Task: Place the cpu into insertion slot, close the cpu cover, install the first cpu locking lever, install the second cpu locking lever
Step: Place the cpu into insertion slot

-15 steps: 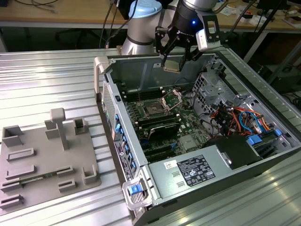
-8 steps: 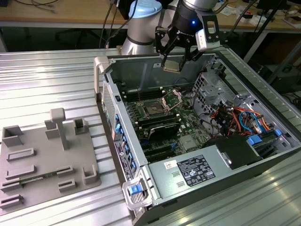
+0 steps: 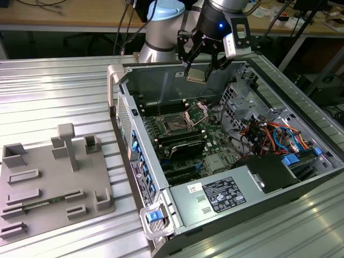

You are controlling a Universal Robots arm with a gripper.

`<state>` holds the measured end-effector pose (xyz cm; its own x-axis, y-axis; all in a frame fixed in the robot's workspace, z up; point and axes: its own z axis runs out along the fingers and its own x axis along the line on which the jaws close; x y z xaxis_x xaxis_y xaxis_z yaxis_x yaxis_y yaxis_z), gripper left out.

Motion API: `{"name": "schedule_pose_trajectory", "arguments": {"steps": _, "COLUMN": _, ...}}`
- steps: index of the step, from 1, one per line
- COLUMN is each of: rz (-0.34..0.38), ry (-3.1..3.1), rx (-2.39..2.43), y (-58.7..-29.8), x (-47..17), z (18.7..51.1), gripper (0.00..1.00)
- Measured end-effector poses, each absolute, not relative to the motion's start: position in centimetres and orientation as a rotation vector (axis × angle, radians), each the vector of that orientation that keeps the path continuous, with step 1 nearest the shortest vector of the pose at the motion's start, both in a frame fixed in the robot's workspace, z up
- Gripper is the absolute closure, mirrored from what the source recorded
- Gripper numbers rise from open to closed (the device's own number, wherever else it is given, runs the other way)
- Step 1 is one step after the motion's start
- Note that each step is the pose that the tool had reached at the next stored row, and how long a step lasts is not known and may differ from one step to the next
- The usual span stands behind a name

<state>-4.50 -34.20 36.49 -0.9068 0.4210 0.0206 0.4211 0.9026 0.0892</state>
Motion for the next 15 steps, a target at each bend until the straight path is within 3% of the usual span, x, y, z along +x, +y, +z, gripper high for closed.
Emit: {"name": "schedule_pose_trajectory", "arguments": {"steps": 15, "rz": -0.144, "ry": -3.049, "rx": -0.75, "y": -34.2, "x": -4.51, "z": 36.48, "gripper": 0.45}}
